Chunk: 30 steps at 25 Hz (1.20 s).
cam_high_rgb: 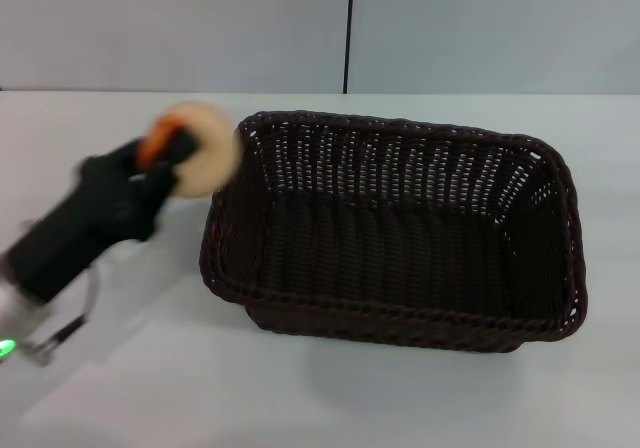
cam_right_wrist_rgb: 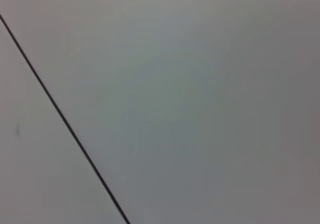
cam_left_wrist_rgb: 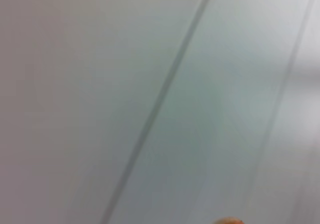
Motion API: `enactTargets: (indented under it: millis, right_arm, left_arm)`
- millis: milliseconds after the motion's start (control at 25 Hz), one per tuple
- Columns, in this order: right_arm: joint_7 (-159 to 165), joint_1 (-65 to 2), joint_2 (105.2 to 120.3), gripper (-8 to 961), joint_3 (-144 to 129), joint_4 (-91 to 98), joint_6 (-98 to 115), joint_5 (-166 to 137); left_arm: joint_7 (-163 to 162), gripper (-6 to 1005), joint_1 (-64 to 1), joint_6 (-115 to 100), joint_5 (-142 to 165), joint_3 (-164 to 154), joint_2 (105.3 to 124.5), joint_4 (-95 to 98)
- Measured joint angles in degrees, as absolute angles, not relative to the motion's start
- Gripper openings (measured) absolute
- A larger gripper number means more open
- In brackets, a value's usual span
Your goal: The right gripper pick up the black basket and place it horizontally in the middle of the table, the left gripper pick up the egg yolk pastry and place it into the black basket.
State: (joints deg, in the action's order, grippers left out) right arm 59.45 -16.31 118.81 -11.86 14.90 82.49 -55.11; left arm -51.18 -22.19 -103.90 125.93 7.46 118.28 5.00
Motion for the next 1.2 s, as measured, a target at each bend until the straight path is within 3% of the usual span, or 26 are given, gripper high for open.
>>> enactTargets:
  millis: [160, 480, 600, 960, 1200]
  right_arm:
    - [59.6, -16.1, 118.83, 404, -11.9, 14.9, 82.7, -55.1]
    - [59.7, -15.7, 118.83, 404, -11.7, 14.5, 83.6, -54.1]
    - [59.7, -15.7, 118.83, 404, -11.3, 14.1, 84.3, -53.8]
    - [59.8, -15.4, 118.83, 404, -10.5, 13.2, 85.7, -52.8]
    - [59.9, -14.5, 118.82, 404, -9.0, 12.9, 87.2, -52.7]
  left_arm:
    - [-51.2, 93, -26.7, -99.2, 126.0, 2.6, 118.4, 2.0]
    - [-50.4, 270, -28.3, -96.1, 125.8, 0.7, 118.58, -0.8]
    - [-49.8, 393, -27.3, -97.0, 125.3, 1.6, 118.54, -0.8]
    - [-40.8, 751, -18.2, -106.7, 125.0, 19.9, 118.13, -0.1]
    - [-38.0, 859, -11.9, -109.5, 125.0, 37.0, 117.88, 0.0]
